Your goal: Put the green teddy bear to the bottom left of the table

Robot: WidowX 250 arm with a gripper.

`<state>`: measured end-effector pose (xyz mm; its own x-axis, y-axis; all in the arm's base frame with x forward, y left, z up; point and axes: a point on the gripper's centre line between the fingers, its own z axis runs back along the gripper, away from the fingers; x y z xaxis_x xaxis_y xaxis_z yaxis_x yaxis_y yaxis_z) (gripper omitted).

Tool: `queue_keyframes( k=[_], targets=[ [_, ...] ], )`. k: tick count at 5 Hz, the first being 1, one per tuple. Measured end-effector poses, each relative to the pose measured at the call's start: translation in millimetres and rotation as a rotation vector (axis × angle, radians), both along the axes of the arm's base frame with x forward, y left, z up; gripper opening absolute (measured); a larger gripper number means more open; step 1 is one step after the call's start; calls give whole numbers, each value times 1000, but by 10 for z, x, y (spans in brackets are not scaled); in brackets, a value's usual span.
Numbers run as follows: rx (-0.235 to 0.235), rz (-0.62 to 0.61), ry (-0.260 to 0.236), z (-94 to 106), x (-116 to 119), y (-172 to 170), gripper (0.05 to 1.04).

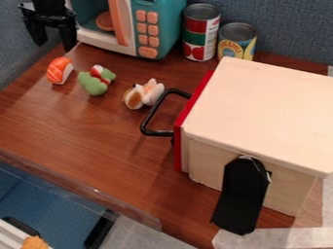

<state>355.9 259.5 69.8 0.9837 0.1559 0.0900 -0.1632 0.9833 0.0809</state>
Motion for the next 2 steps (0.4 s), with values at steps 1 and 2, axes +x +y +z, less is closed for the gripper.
queue_keyframes(
  k=[1, 2],
  targets=[
    [-35, -1, 39, -200, -39, -39, 999],
    [-76, -66, 47, -291, -56, -273, 999]
  ],
)
